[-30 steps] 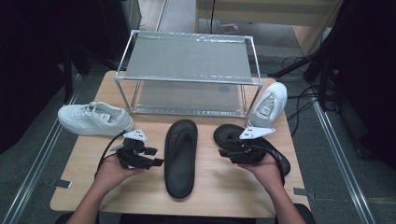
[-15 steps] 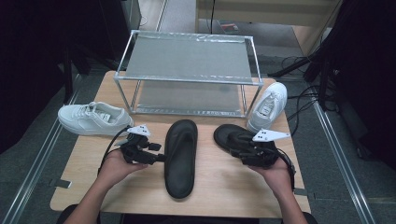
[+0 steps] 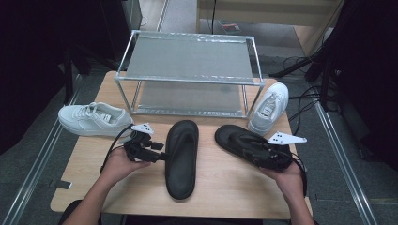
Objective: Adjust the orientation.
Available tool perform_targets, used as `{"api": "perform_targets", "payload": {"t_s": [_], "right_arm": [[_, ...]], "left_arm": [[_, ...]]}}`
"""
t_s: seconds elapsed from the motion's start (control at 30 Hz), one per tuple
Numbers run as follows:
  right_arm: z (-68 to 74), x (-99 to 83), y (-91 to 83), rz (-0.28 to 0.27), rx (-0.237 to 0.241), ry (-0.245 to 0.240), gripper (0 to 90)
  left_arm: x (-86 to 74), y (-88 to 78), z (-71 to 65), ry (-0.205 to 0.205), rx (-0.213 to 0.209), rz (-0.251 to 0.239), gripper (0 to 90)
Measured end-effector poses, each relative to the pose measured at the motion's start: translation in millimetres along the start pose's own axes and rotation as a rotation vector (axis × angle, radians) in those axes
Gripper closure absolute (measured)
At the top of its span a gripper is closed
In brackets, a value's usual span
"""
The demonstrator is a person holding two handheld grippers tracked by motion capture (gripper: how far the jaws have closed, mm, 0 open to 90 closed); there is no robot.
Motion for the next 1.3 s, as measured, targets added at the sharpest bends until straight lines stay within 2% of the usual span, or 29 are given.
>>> {"api": "perform_targets", "payload": {"t_s": [0.17,0.5,0.7,0.8,0.83,1.03,1.2,1.3], "right_arm": [[-6.3,-5.2,-1.0,0.008,-0.020,0.005,53.4],[-17.0,-15.9,15.9,0.063,-0.010,0.013,59.2],[-20.6,-15.6,29.6,0.084,-0.003,-0.028,69.3],[-20.6,-15.5,31.1,0.086,0.025,-0.019,74.5],[-19.7,-14.9,32.2,0.091,0.038,-0.029,79.0],[-16.1,-12.3,33.1,0.103,0.000,-0.056,81.2],[-13.9,-8.4,31.9,0.099,-0.011,-0.040,81.9],[-10.7,-4.6,31.1,0.098,-0.009,-0.013,81.9]], "left_arm": [[3.2,0.1,0.6,-0.001,0.001,-0.024,41.0],[8.0,4.1,3.2,0.009,-0.014,-0.006,41.3],[8.4,3.8,3.1,0.013,-0.013,-0.008,41.4],[8.5,3.5,3.5,0.012,-0.010,-0.010,41.5],[8.5,3.5,3.9,0.012,-0.008,-0.011,41.5],[8.7,2.9,3.0,0.018,-0.004,-0.012,41.7],[9.2,0.6,3.2,0.018,-0.001,-0.027,42.1],[8.9,-1.3,3.1,0.018,0.004,-0.029,42.1]]}}
Point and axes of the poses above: each handheld gripper's, and its own axes: y roughly forward along the jaws, x roughly out of its top, z roughly to its left, the point moved 5 cm from there along y, roughly forward along the jaws, and after that the axes turned 6 degrees about z, right-handed, at the moved point
